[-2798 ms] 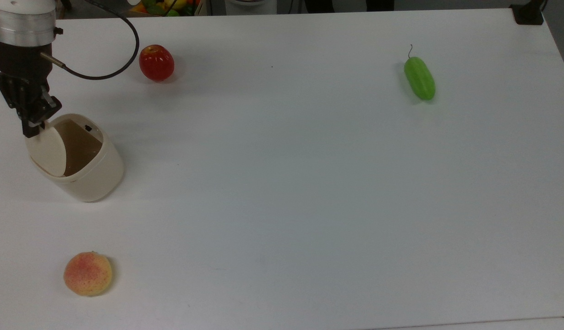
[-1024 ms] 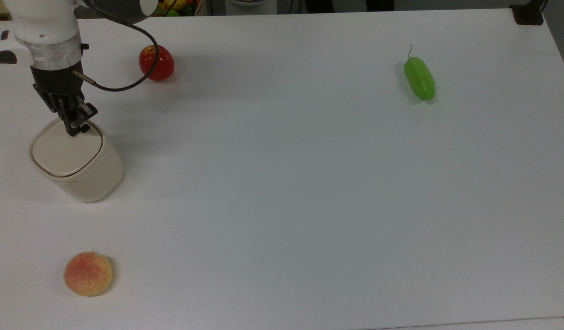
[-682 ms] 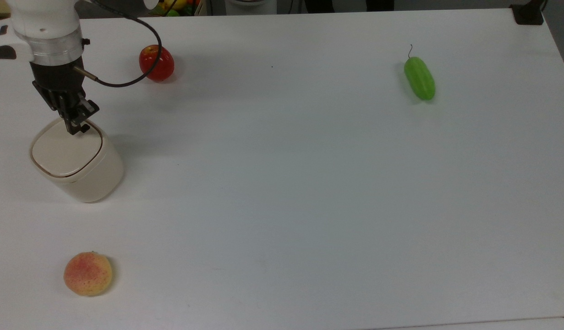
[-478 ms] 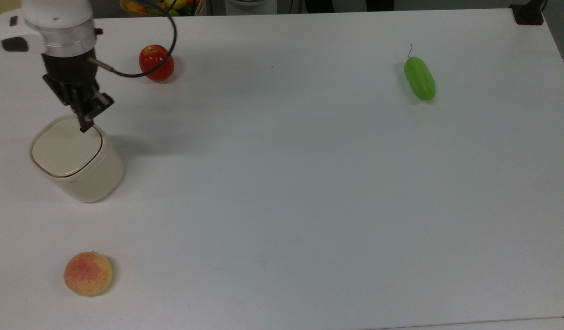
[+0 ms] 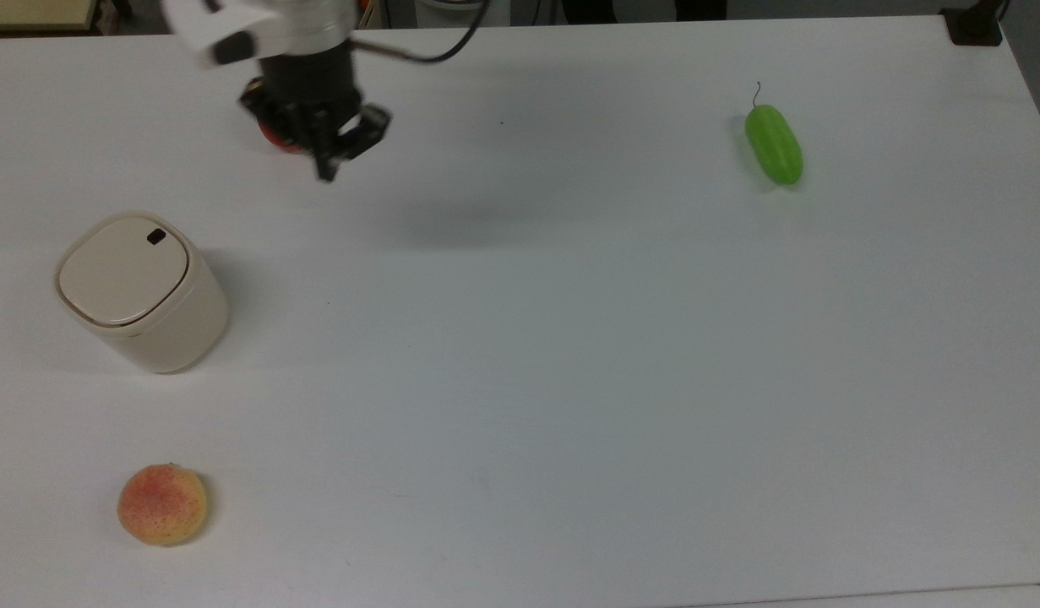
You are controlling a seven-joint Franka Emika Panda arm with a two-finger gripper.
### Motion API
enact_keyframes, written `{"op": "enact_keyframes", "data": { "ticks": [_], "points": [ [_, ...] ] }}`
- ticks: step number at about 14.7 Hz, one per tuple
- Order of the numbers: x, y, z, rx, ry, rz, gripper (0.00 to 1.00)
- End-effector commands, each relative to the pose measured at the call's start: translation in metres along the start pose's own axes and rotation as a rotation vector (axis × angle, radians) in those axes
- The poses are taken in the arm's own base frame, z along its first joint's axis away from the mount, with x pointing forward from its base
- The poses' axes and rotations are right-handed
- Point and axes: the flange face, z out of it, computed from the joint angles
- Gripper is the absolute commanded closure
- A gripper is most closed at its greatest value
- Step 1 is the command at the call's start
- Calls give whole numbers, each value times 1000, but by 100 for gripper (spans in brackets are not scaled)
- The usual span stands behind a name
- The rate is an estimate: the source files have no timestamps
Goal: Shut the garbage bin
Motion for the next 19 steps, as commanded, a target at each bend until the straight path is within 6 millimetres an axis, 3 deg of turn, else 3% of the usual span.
{"op": "enact_keyframes", "data": {
  "ticks": [1, 5, 6, 8, 9, 10, 19],
  "points": [
    [-45, -29, -46, 10, -95, -235, 100],
    [-73, -43, -77, 11, -140, -281, 97],
    [-76, -44, -82, 12, -138, -283, 92],
    [-82, -43, -94, 14, -132, -284, 70],
    [-85, -42, -97, 14, -134, -284, 42],
    [-85, -41, -96, 11, -137, -275, 0],
    [-83, -37, -96, 7, -126, -235, 0]
  ]
}}
